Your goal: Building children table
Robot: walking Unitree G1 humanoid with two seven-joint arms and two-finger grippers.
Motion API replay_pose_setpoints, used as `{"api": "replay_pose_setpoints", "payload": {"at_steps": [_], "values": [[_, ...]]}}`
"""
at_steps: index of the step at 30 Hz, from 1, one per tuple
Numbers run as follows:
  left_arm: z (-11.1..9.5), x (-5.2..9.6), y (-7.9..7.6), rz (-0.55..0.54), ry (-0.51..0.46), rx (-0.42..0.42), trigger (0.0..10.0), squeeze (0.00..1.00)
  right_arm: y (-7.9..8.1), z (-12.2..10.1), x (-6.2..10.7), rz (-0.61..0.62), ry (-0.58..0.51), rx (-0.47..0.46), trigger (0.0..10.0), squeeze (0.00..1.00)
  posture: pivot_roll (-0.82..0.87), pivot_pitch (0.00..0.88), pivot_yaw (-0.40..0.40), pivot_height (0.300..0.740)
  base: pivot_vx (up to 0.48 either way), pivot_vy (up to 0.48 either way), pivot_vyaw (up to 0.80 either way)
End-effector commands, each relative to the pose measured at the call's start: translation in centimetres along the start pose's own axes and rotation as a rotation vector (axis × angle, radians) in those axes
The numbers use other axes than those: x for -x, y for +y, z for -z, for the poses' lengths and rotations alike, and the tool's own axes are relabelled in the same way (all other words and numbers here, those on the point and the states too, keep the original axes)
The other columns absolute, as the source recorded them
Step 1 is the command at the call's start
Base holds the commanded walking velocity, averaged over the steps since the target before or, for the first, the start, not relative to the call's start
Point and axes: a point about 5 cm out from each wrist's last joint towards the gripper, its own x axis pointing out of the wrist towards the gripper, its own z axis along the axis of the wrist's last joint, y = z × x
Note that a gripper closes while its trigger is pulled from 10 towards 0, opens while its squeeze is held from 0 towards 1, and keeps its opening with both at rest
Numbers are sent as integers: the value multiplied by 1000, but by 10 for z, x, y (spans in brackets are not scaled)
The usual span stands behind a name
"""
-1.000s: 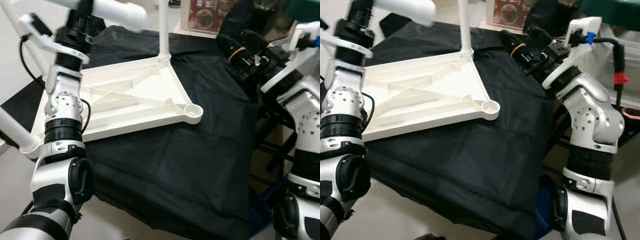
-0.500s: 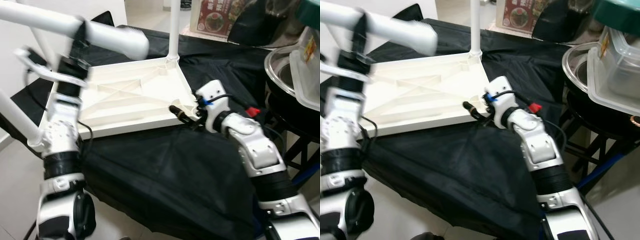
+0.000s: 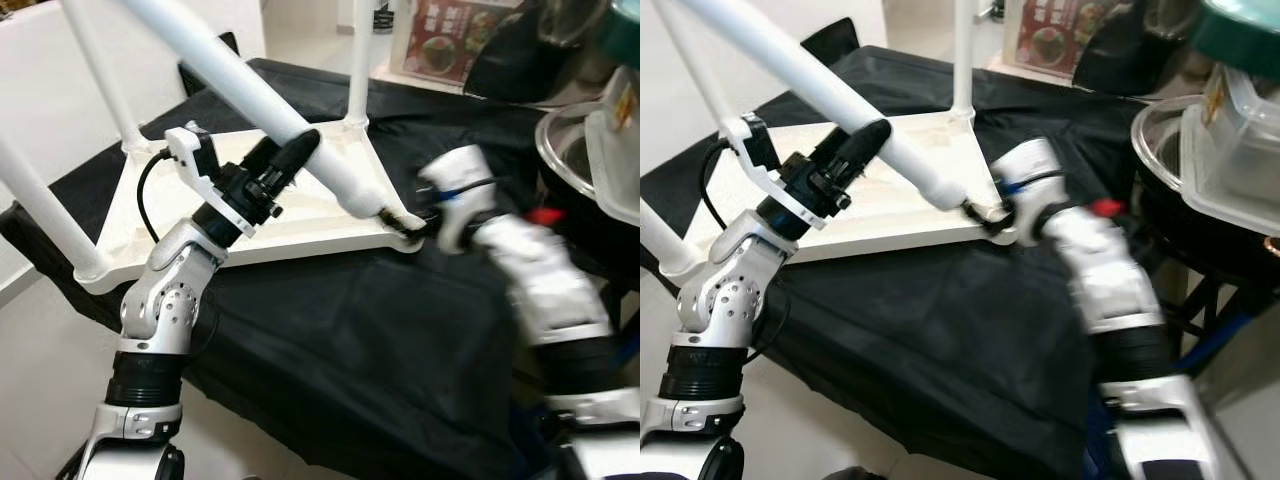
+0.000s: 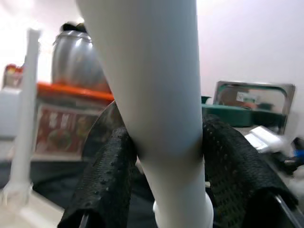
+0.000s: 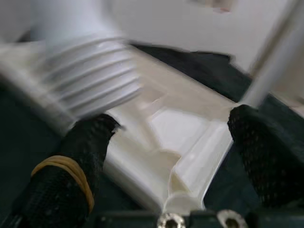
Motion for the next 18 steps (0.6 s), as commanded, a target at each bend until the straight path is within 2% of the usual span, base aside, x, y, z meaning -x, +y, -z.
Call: {"api": "replay_pose_setpoints", "payload": {"at_steps": [1, 2, 3, 4, 9, 10, 11, 12, 13, 15, 16, 18], "values": [[-1, 0, 4, -17, 41, -90, 10000, 0, 7, -9, 17, -182, 11, 38, 10000, 0, -56, 12, 14, 740, 0, 0, 0], [-4, -3, 3, -13, 40, -115, 10000, 0, 4, -9, 28, -225, 64, 58, 10000, 0, -57, 11, 13, 740, 0, 0, 0], [-4, -3, 3, -13, 40, -115, 10000, 0, 4, -9, 28, -225, 64, 58, 10000, 0, -57, 11, 13, 740, 0, 0, 0], [-8, -6, 3, -11, 31, -130, 10000, 0, 1, -11, 36, -248, 88, 69, 10000, 0, -58, 15, 14, 740, 0, 0, 0], [-16, -10, 2, 0, 23, -150, 10000, 0, -3, -22, 42, -272, 75, 89, 10000, 0, -60, 17, 18, 740, 0, 0, 0], [-19, -11, 1, 13, 25, -164, 9922, 0, 0, -32, 37, -290, 15, 95, 10000, 0, -62, 17, 18, 740, 0, 0, 0], [-19, -11, 1, 13, 25, -164, 9922, 0, 0, -32, 37, -290, 15, 95, 10000, 0, -62, 17, 18, 740, 0, 0, 0], [-20, -13, -1, 29, 30, -168, 9843, 0, 2, -43, 28, -275, -66, 102, 10000, 0, -62, 19, 22, 740, 0, 0, 0], [-20, -13, -1, 29, 30, -168, 9843, 0, 2, -43, 28, -275, -66, 102, 10000, 0, -62, 19, 22, 740, 0, 0, 0], [-18, -15, -5, 56, 47, -184, 9686, 0, 5, -60, 11, -247, -171, 115, 10000, 0, -63, 24, 25, 740, 0, 0, 0], [-18, -15, -5, 56, 47, -184, 9686, 0, 5, -60, 11, -247, -171, 115, 10000, 0, -63, 24, 25, 740, 0, 0, 0], [-13, -15, -10, 79, 64, -194, 9529, 0, 19, -71, -6, -285, -213, 132, 10000, 0, -65, 27, 28, 740, 0, 0, 0]]}}
